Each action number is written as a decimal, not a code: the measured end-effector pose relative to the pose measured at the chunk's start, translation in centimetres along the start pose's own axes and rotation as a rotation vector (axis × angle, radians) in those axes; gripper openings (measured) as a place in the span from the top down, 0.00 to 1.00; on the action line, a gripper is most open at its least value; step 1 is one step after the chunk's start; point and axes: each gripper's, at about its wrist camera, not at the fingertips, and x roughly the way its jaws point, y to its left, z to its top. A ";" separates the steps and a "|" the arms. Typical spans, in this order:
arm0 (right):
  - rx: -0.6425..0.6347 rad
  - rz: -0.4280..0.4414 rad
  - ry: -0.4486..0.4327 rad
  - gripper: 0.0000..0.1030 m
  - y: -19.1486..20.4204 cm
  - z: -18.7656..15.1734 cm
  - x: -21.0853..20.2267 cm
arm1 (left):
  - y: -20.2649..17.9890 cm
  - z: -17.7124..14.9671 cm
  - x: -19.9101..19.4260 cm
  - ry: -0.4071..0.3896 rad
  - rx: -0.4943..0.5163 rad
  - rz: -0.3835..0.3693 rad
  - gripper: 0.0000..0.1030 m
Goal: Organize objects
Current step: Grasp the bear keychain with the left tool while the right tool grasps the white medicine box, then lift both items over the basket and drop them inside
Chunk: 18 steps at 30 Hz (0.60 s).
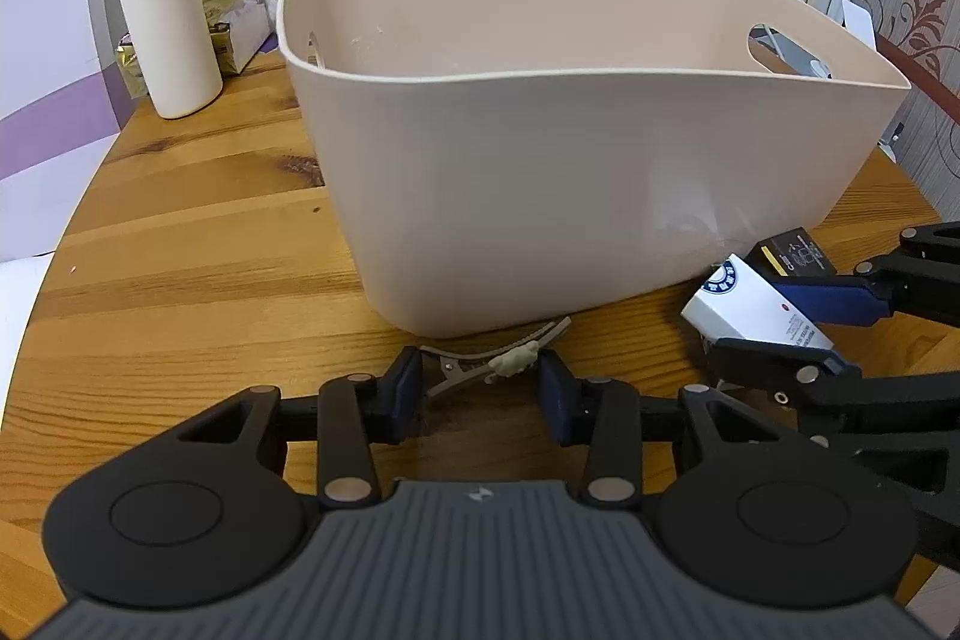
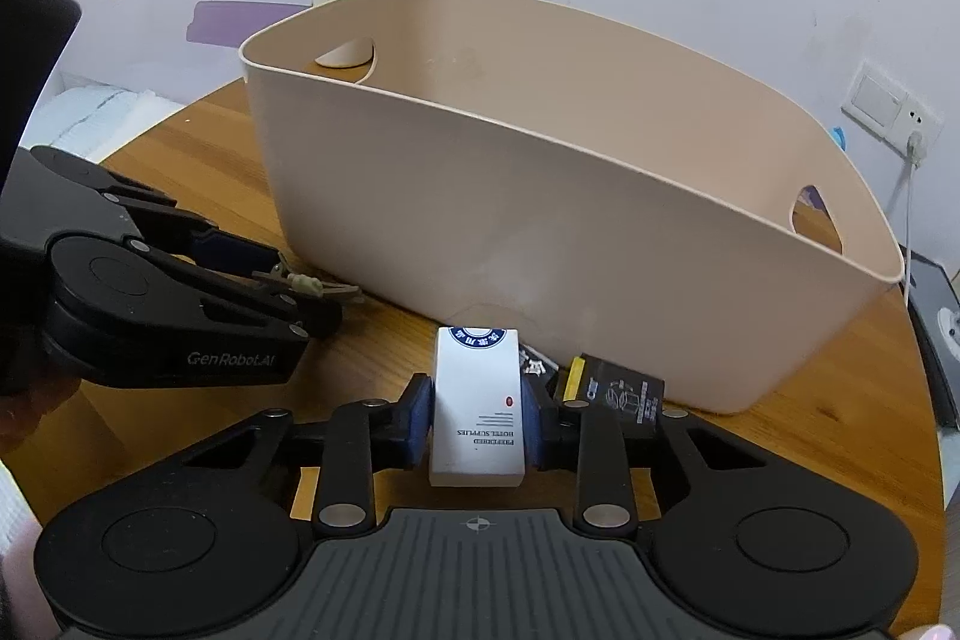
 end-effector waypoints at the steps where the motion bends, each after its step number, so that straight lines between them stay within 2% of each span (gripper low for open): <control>1: 0.011 0.001 -0.001 0.73 -0.1 -0.1 -0.1 | 0.1 -0.2 -0.2 0.001 -0.004 -0.002 0.58; 4: 0.038 -0.009 -0.007 0.73 -0.7 -0.1 -0.3 | 0.3 -0.5 -0.7 0.007 -0.017 -0.028 0.58; 10: 0.073 -0.027 -0.049 0.73 -1.6 -0.4 -2.0 | -0.1 -1.1 -2.3 -0.017 -0.007 -0.017 0.58; 18: 0.116 -0.073 -0.137 0.73 -3.0 -0.5 -5.8 | -0.7 -0.8 -5.9 -0.090 -0.006 -0.026 0.58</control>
